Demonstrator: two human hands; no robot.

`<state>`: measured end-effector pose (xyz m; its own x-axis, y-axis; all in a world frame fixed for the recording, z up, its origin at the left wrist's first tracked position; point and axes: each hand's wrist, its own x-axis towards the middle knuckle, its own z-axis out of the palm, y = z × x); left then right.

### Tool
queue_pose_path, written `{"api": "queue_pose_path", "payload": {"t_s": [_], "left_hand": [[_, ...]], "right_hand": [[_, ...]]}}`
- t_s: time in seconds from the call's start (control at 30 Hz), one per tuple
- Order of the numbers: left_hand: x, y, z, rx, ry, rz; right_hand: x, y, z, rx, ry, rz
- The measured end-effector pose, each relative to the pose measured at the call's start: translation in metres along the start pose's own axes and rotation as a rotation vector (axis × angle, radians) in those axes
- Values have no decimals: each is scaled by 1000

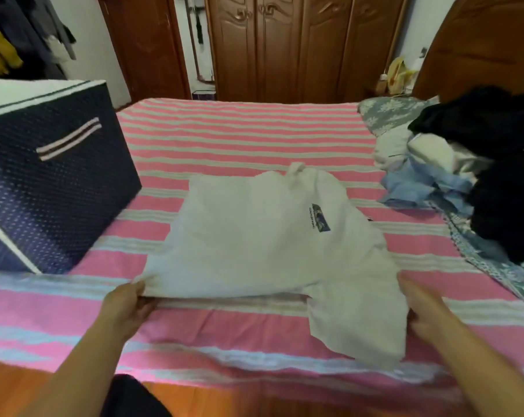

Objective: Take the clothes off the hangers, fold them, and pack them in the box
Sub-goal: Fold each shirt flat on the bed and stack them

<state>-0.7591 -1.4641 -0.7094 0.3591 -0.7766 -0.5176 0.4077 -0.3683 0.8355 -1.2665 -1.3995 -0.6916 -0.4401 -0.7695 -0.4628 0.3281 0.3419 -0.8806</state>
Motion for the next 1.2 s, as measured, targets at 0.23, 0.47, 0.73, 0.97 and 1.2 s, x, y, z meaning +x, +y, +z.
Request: {"api": "queue_pose_path", "payload": {"t_s": [0.23,0.47,0.73,0.97,1.2], "left_hand": [[1,-16,-20,13,-47,66],[-7,-11,-21,40,66,256],[9,-9,-34,234,148,242],[-3,-8,-24,366,83,246],[-10,-4,-22,590,212,293]], "right_hand": [[-35,59,-15,-324,17,5],[-52,47,-28,-420,187,-236],[-57,69,-38,-664,231,-197],[-2,15,-21,-600,291,-116],[43,0,-13,-529,265,-61]]}}
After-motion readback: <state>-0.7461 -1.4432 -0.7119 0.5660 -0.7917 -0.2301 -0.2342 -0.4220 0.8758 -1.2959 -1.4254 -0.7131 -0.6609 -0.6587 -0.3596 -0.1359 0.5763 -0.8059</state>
